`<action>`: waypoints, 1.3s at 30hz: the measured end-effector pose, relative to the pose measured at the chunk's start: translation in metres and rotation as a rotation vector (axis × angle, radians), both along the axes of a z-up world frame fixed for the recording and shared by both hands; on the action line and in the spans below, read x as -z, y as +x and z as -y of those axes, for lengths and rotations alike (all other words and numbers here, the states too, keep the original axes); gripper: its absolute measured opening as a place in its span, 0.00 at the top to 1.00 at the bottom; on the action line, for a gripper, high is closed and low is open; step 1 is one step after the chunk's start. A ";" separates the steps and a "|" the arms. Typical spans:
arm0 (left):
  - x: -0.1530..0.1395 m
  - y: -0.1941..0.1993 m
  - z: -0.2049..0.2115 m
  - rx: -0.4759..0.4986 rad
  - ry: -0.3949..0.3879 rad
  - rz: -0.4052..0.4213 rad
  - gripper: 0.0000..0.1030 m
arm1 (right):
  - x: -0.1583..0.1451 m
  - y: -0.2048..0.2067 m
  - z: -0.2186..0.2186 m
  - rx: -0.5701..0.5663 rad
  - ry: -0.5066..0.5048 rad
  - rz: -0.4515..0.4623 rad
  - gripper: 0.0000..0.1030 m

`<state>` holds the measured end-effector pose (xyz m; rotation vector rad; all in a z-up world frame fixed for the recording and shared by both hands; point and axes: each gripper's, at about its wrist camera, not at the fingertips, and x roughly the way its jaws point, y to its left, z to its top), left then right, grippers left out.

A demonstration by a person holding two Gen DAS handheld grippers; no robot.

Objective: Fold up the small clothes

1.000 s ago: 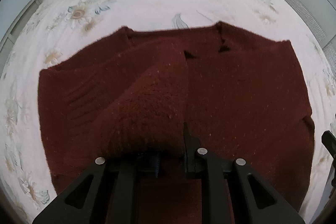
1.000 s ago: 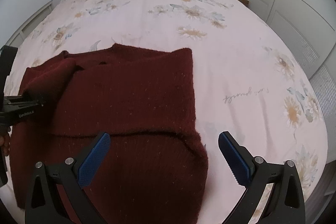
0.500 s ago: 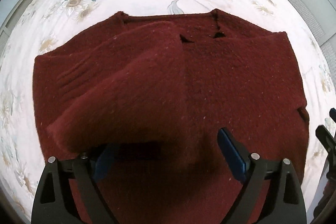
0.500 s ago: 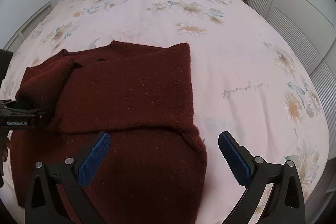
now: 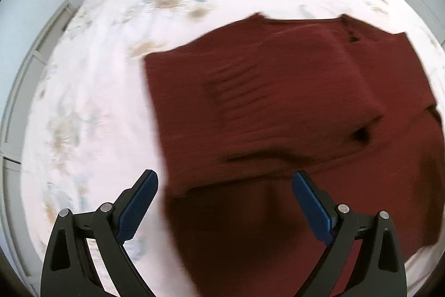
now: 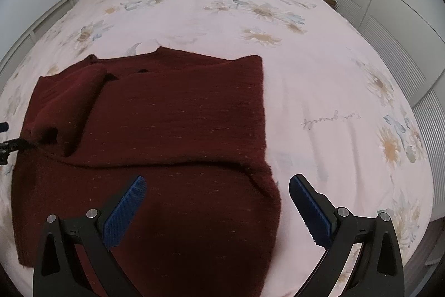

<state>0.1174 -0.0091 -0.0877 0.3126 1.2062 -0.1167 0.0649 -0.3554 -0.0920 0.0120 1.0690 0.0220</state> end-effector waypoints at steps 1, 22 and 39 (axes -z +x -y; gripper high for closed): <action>0.006 0.000 -0.015 -0.020 0.020 0.000 0.08 | 0.000 0.001 -0.002 -0.003 0.000 -0.001 0.00; 0.058 0.045 -0.079 -0.082 -0.188 -0.079 0.88 | 0.014 0.015 -0.075 -0.132 -0.067 -0.059 0.00; 0.069 0.052 -0.140 -0.133 -0.277 -0.100 0.87 | -0.014 0.059 -0.251 -0.504 -0.049 0.000 0.01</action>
